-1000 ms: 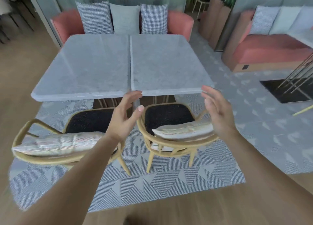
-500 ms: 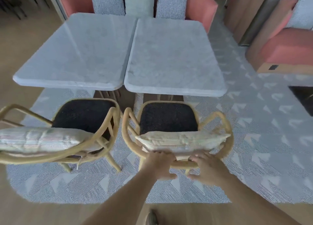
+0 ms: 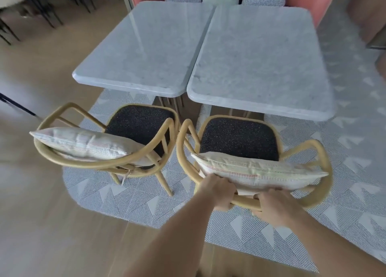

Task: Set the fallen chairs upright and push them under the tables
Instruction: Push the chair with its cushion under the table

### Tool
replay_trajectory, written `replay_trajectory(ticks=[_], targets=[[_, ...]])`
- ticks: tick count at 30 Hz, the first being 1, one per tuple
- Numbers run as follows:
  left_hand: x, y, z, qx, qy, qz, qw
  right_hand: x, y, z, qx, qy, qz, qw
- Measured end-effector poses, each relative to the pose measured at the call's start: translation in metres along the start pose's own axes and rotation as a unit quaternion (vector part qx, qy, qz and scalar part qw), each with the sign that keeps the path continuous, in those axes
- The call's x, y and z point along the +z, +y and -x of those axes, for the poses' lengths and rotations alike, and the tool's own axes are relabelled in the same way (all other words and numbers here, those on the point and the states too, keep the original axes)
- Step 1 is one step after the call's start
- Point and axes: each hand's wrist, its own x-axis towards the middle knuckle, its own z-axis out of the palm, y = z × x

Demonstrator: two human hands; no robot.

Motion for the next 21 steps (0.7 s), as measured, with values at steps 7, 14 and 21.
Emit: replay_trajectory(ticks=[7,14,21], targets=[[0.013,-0.005,0.009,0.007,-0.007,-0.006,1.0,0.006,-0.015,0.001,0.001,0.008,-0.013,1.0],[0.01,-0.016,0.02,0.014,-0.002,-0.015,1.0,0.001,-0.027,-0.003,-0.004,0.013,-0.01,1.0],[0.004,-0.027,0.012,0.002,-0.005,-0.021,1.0,-0.008,-0.026,-0.013,-0.001,0.025,-0.013,1.0]])
